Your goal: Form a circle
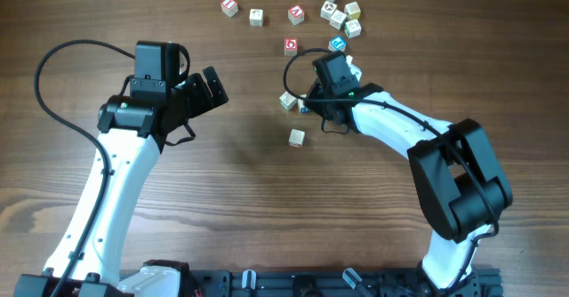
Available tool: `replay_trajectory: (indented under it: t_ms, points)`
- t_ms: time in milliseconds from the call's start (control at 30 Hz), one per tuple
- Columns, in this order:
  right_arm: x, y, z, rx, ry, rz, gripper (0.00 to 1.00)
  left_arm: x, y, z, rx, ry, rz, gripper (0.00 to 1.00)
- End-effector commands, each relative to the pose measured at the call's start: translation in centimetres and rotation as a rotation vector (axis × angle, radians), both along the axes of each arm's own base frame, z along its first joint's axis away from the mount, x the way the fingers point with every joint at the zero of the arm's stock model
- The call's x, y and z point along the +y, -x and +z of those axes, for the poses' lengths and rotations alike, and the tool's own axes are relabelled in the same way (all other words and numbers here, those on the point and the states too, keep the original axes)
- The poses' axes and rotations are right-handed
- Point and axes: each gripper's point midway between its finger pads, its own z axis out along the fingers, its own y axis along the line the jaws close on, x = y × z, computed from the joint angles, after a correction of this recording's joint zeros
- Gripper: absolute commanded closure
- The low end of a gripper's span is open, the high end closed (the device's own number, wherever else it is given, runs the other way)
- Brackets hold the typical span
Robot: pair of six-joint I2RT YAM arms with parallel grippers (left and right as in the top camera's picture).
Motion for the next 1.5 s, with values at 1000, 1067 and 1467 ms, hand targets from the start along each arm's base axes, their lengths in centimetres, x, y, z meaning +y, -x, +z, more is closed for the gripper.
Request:
replay_trajectory:
  t_ms: [1000,1067,1467]
  points:
    - [3.5,-4.5,2.7,-0.208,0.056,0.231,0.95,0.0,-0.2,0.1,-0.001,0.012,0.008,0.00]
    - [3.4,-4.4,2.6,-0.202,0.059,0.232,0.95,0.0,-0.2,0.1,-0.001,0.012,0.008,0.00]
    - [4.0,-2.8,1.7,-0.148,0.076,0.253,0.95,0.0,-0.2,0.1,-0.001,0.012,0.008,0.00]
